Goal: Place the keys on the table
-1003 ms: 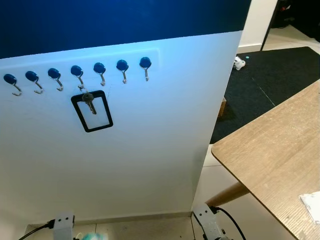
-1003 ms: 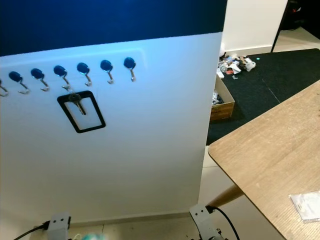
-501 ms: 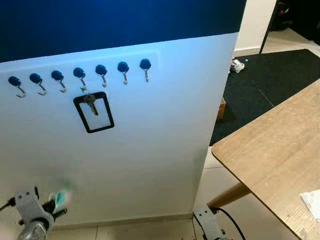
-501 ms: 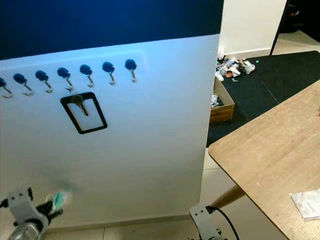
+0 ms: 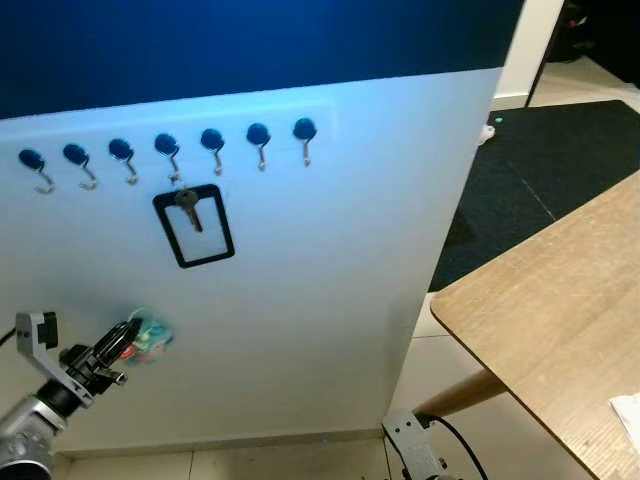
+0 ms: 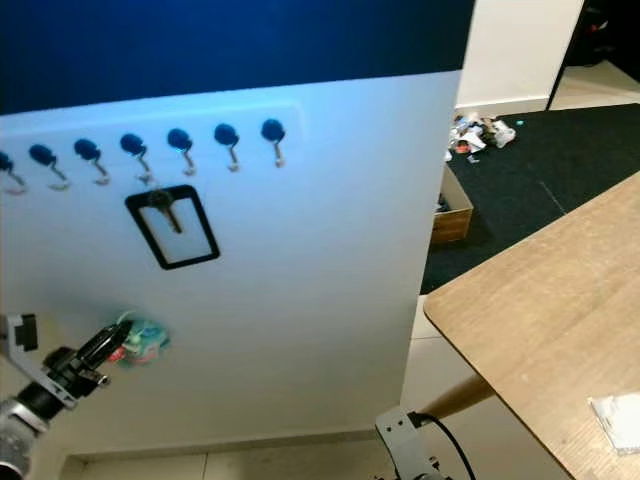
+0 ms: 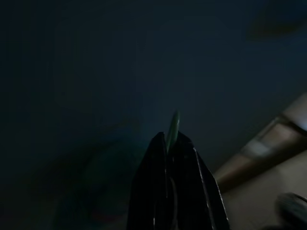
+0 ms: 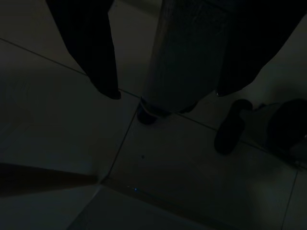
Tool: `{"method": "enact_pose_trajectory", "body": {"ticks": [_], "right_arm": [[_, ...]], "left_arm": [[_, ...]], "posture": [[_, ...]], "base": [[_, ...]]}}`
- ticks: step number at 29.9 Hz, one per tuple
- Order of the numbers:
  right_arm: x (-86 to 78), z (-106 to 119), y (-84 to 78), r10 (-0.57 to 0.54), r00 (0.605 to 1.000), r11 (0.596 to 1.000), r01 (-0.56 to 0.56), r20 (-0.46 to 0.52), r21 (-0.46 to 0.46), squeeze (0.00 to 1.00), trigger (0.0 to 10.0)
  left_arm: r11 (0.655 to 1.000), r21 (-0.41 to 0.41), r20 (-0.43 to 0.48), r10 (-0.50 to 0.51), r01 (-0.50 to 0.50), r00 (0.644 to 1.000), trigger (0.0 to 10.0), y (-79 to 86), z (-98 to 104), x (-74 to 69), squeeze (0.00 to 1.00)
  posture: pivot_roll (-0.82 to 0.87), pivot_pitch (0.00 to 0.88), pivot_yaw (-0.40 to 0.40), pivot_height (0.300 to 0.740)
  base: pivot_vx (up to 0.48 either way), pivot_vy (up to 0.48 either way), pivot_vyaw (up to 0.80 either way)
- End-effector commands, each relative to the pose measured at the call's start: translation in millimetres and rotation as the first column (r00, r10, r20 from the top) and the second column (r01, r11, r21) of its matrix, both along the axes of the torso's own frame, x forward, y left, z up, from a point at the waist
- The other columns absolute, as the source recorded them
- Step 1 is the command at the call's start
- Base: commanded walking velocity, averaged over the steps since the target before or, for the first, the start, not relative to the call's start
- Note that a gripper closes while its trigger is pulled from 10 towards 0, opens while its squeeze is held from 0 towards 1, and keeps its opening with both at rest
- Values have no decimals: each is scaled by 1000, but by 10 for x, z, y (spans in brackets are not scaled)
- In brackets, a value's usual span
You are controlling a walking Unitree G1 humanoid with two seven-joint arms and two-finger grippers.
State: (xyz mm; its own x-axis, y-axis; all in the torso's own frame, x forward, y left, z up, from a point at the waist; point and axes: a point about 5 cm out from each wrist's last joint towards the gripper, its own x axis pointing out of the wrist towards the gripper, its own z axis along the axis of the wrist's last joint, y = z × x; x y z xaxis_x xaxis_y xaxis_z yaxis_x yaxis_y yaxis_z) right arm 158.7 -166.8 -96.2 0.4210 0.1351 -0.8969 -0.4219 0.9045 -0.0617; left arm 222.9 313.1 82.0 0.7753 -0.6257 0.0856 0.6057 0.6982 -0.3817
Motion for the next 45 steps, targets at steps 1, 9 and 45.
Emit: {"method": "enact_pose_trajectory", "body": {"ticks": [1, 9, 45], "right_arm": [[-500, -173, -39, 18, 981, 999, -23, -195, -24, 0, 10000], [-501, -173, -43, 23, 980, 999, -28, -199, -25, 0, 10000], [-517, -180, -20, 23, 979, 999, -29, -202, -23, 0, 10000]], "left_arm": [[998, 6, 36, -68, 68, 997, 10000, 25, 144, -15, 0], [956, 11, 308, -284, 294, 908, 10000, -138, 759, -81, 0], [956, -291, 461, 186, -50, 868, 10000, 454, 1226, 0, 0]], "posture": [[-70, 85, 80, 740], [-68, 87, 77, 740], [-66, 100, 87, 740]], "base": [[0, 0, 0], [0, 0, 0], [0, 0, 0]]}}
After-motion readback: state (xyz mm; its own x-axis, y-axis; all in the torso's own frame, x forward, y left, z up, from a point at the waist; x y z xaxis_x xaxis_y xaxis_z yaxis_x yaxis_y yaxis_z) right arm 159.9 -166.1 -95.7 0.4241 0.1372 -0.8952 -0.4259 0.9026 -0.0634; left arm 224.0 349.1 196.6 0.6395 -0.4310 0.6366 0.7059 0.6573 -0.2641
